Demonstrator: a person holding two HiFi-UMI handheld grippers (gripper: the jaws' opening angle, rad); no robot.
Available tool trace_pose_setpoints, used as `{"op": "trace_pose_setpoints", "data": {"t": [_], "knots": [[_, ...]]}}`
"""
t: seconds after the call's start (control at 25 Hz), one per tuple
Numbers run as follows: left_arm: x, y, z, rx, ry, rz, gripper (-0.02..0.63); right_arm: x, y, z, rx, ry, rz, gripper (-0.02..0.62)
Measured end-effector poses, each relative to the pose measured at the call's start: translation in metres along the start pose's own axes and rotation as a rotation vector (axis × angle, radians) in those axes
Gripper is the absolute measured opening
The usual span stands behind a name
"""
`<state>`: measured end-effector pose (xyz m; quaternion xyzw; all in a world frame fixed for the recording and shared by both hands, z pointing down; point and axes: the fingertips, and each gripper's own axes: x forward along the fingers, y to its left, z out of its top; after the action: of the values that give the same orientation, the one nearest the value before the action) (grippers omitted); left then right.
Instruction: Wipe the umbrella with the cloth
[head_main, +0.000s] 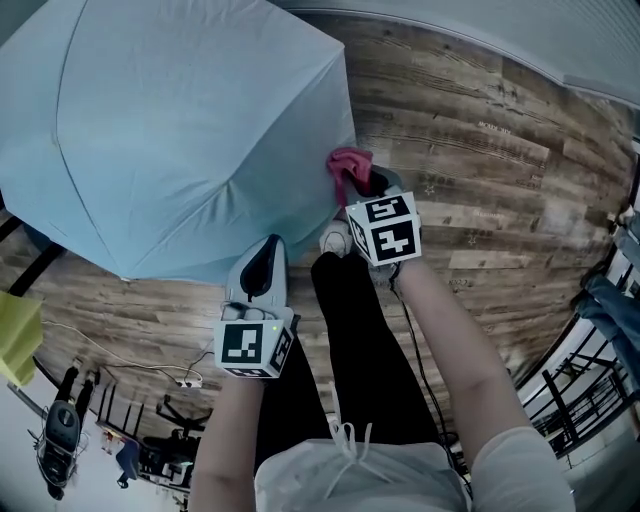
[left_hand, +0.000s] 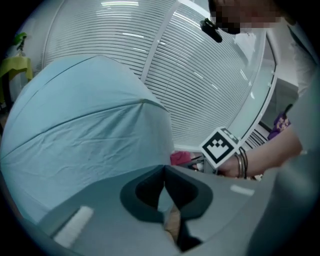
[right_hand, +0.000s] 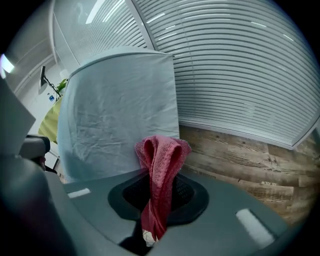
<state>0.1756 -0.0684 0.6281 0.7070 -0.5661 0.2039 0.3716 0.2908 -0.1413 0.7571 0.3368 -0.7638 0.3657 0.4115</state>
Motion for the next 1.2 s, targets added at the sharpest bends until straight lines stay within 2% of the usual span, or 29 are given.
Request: {"op": "trace_pose_setpoints", "data": {"t": [0.16,0.4,0.56,0.84,1.04,1.2], "knots": [[0.018,-0.009,0.005,0.003,0.008,-0.009,0.006,0.000,-0.029,-0.003,0.013,0.037,-0.044,0.060],[0.039,-0.031,0.020,0.008,-0.004,-0.028,0.006,-0.011,-0.060,-0.006,0.052,0.034,-0.067,0.060],[0.041,-0.045,0.024,0.006,-0.005,-0.052,0.006,-0.027,-0.063,-0.012,0.079,0.028,-0.080,0.060],[0.016,-0.057,0.034,0.050,-0.023,-0.101,0.006,-0.074,-0.026,-0.007,0.131,-0.011,-0.019,0.058],[-0.013,-0.044,0.042,0.041,-0.057,-0.117,0.006,-0.109,0.009,-0.006,0.133,-0.040,-0.075,0.058],[-0.058,-0.027,0.052,0.050,-0.089,-0.155,0.006,-0.138,0.065,-0.001,0.135,-0.086,-0.109,0.058]]}}
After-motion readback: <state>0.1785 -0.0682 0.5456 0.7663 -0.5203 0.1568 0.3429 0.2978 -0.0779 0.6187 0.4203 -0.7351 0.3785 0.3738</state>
